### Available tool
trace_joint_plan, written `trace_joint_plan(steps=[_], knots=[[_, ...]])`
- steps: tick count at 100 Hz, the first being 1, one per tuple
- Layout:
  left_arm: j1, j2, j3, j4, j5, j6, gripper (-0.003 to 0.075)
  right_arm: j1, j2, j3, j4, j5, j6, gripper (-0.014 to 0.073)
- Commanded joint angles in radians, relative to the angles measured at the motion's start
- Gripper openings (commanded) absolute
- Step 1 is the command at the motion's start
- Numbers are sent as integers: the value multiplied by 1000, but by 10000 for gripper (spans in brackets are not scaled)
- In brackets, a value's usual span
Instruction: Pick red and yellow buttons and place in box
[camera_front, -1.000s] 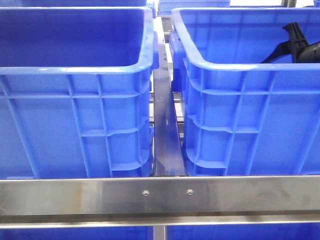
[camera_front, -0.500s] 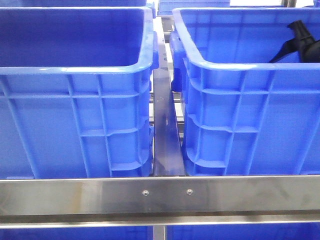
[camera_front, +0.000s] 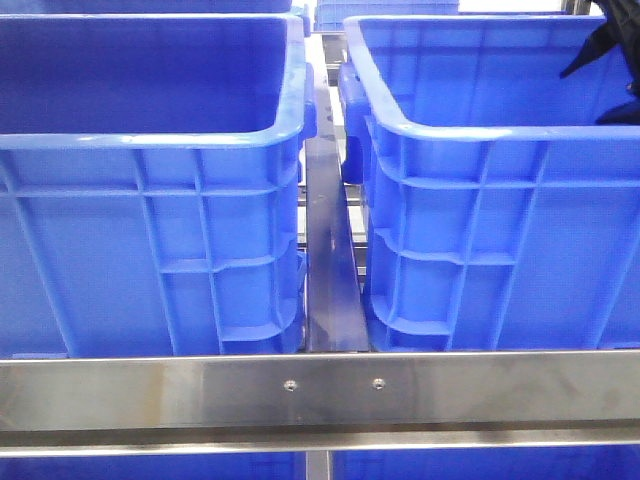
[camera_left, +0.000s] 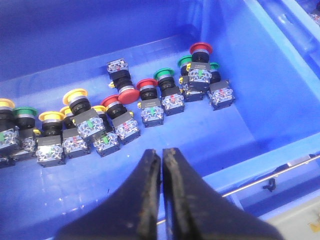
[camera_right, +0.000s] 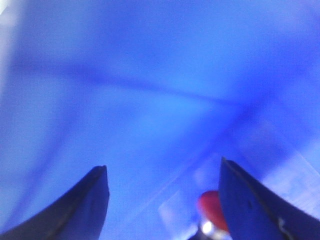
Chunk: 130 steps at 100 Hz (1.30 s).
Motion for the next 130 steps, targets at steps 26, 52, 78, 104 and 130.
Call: trace_joint_plan(steps=[26,52,78,104,130], knots=[[-8,-3,-27,20,-72,-1,-19,34,-277,67,-250,40,-148,498],[-8,-3,-27,20,-96,-1,-19,146,-523,181,-289,-74,-325,498],[-8,-3,-27,20,-115,-1,-19,167,-803,357,-289,-166,-433,498],[-8,-3,-27,20,-115,-1,-19,167,-1087,540,-289,-171,-457,498],[-8,-3,-27,20,-115,-1,-19,167,-1335,703,-289,-182,-458,398]])
